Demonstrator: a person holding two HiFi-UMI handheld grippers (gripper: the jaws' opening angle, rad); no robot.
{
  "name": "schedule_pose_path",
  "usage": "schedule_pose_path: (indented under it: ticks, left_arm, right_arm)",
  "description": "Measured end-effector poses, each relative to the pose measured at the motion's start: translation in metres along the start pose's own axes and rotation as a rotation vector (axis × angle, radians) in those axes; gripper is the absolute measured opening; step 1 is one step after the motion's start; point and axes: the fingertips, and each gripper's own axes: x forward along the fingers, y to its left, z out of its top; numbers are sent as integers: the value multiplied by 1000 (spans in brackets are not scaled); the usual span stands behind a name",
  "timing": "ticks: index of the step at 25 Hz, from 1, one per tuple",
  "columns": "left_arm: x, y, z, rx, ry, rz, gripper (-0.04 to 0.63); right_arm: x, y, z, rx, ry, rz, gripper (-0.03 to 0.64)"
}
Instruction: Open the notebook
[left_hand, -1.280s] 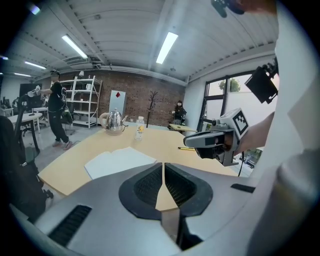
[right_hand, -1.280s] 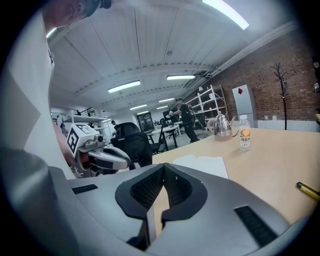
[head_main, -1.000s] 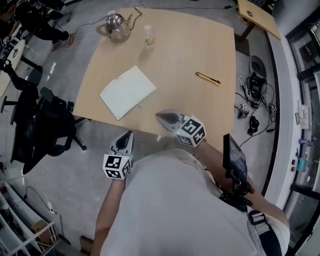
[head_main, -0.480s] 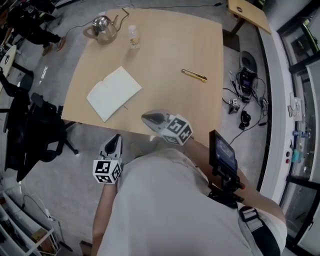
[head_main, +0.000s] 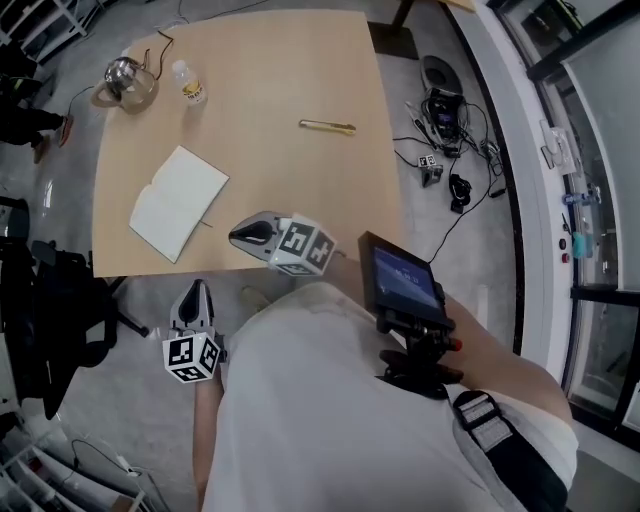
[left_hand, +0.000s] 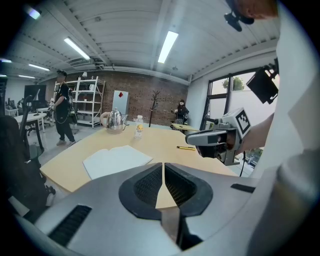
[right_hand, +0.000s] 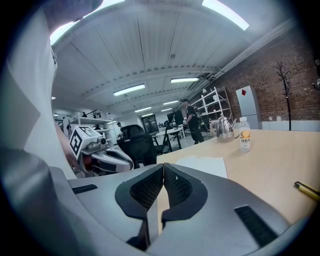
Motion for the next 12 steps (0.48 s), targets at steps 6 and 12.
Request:
schedule_pose_path:
  ticks: [6, 12]
  left_arm:
    - [11, -17, 0, 9, 12, -27, 20]
    - [4, 3, 2, 12, 4, -11, 20]
  right_arm:
    - [-18, -7, -6, 16, -4, -17, 16]
    - [2, -5, -2, 6, -8, -8, 16]
